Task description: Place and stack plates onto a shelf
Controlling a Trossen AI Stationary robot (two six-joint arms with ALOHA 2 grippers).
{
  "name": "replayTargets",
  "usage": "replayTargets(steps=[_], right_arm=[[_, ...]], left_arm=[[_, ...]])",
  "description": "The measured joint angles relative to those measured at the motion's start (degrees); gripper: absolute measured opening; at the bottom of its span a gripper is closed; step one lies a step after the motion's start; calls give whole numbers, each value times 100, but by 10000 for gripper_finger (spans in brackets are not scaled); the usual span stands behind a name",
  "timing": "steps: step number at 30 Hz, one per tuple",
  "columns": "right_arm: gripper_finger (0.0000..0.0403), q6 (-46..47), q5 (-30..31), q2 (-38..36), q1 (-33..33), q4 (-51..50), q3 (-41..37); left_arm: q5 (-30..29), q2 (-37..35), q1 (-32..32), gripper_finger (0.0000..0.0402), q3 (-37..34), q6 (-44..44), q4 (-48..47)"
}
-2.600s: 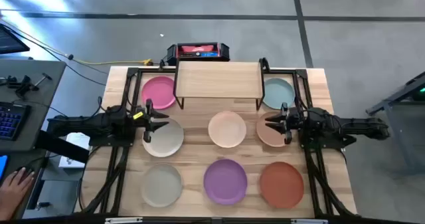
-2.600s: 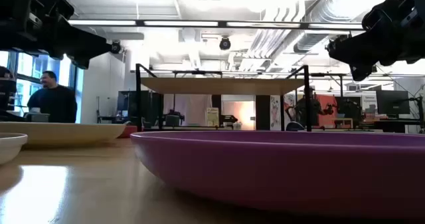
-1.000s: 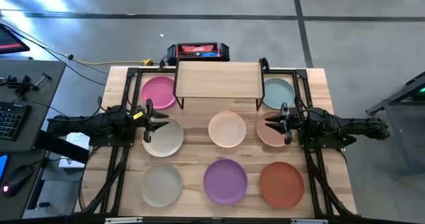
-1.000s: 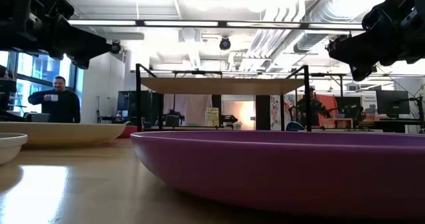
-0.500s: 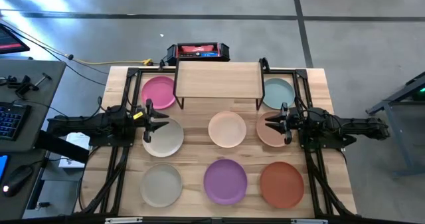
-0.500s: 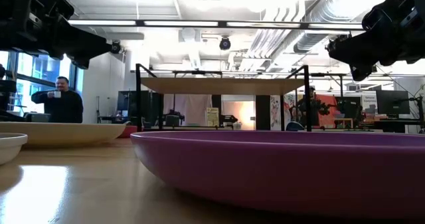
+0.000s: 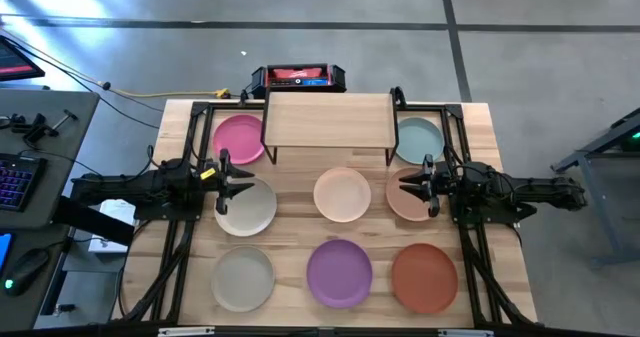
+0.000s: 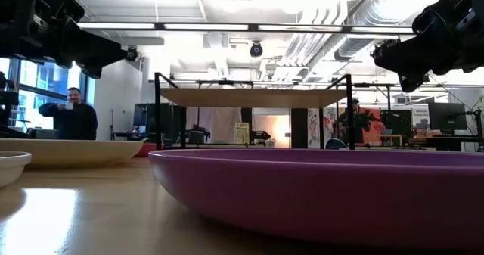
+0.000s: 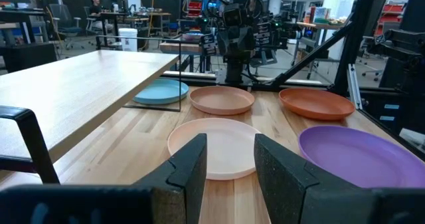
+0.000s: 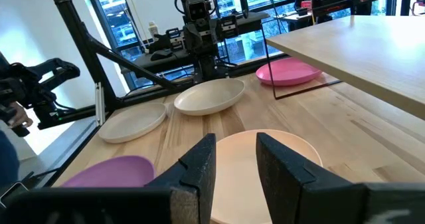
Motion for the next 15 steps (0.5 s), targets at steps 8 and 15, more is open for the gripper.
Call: replayTargets(steps=[8, 15], right_arm=[[94, 0, 1, -1, 1, -1, 0], [94, 0, -1, 0, 0, -1, 0]], left_arm=[[-4, 1, 1, 113, 1, -44, 22], [-144, -1, 0, 113, 1, -498, 234]])
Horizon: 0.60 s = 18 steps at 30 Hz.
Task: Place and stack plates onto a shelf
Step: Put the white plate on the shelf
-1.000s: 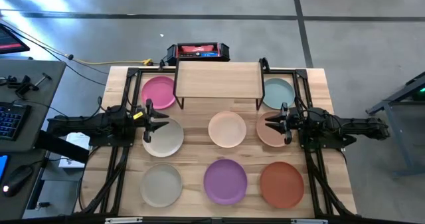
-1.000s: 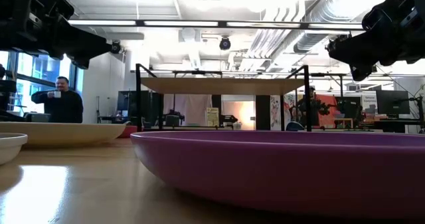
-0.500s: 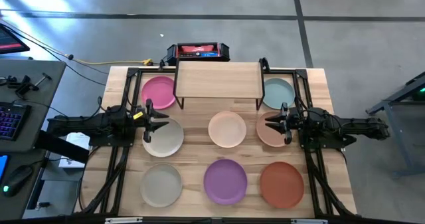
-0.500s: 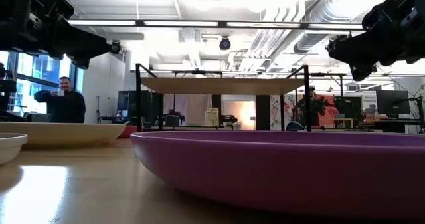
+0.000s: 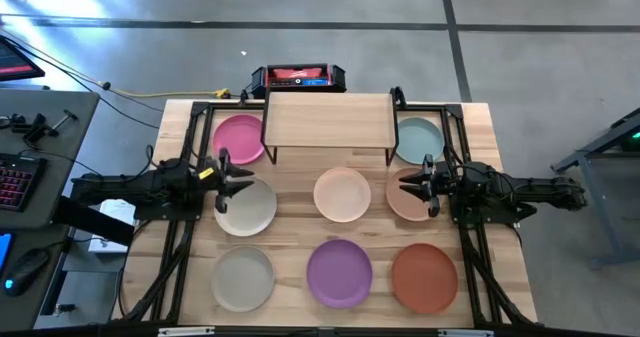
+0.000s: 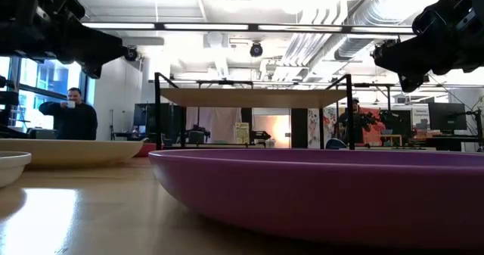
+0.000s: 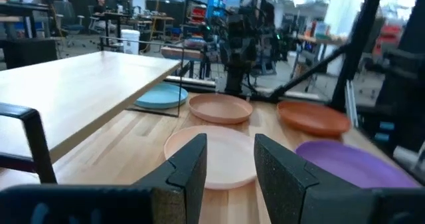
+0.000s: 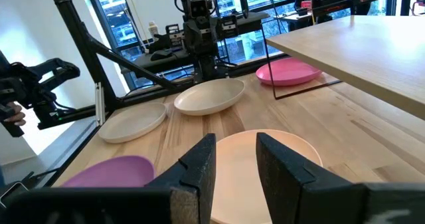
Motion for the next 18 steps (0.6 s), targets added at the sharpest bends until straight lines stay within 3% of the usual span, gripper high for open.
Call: replayTargets(steps=[9, 18], right_arm=[[94, 0, 0, 1, 0, 2, 0], [94, 0, 1, 1, 1, 2, 0]], left_arm=[[-1047, 0, 0, 113, 2, -1292, 1057], [-1958, 0, 2, 113, 4, -1268, 1663]])
